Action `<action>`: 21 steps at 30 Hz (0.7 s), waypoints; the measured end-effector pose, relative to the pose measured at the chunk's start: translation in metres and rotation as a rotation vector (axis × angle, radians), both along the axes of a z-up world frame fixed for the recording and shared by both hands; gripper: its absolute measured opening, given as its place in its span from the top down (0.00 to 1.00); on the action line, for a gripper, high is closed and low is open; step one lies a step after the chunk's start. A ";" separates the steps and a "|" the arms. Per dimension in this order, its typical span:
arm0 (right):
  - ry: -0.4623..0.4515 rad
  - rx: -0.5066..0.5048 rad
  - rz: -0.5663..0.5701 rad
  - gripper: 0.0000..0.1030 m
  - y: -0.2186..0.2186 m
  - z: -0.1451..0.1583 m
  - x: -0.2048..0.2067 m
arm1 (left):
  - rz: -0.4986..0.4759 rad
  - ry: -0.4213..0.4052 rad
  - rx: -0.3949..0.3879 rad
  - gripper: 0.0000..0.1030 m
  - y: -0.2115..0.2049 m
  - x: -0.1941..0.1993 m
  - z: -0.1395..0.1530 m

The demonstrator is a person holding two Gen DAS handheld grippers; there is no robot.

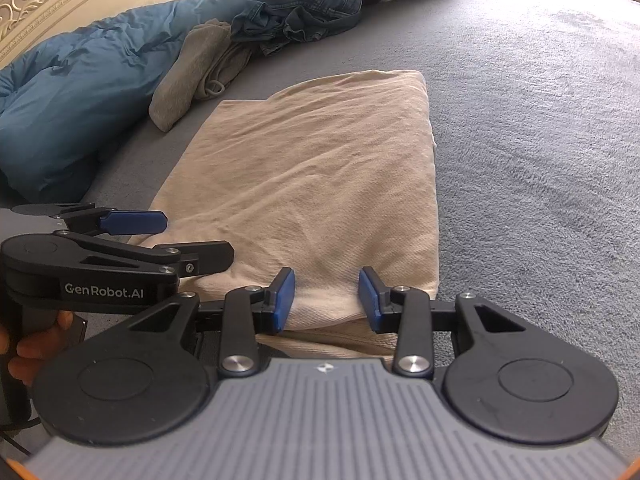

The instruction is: Fold clothes

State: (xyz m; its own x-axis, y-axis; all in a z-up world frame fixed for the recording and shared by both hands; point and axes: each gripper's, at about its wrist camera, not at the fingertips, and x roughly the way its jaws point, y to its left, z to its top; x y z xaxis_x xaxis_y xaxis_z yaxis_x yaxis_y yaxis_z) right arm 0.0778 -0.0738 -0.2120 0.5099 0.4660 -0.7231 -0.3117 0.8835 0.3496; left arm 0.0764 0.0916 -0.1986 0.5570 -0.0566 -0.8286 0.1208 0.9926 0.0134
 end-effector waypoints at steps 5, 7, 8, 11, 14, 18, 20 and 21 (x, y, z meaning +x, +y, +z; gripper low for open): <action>0.000 0.002 0.001 0.66 -0.001 0.000 0.000 | 0.002 0.002 0.001 0.15 0.000 0.000 0.000; -0.001 0.001 0.000 0.66 -0.001 -0.001 0.000 | 0.002 0.003 0.001 0.15 0.000 0.000 0.000; -0.001 0.001 -0.001 0.66 -0.001 0.000 0.000 | 0.003 0.003 0.001 0.15 0.000 0.000 0.000; -0.002 0.001 0.000 0.66 -0.001 0.000 0.000 | 0.003 0.005 0.002 0.15 0.000 0.000 0.000; -0.001 0.000 0.000 0.66 0.000 0.000 0.000 | 0.004 0.005 0.003 0.15 -0.001 0.001 0.000; -0.001 0.001 -0.001 0.66 0.000 0.000 0.000 | 0.006 0.006 0.004 0.15 -0.001 0.001 0.000; -0.001 0.001 0.000 0.66 0.000 0.000 0.000 | 0.006 0.007 0.004 0.15 -0.001 0.002 0.000; -0.001 0.001 0.000 0.66 0.000 0.000 0.000 | 0.007 0.008 0.005 0.15 -0.001 0.002 0.000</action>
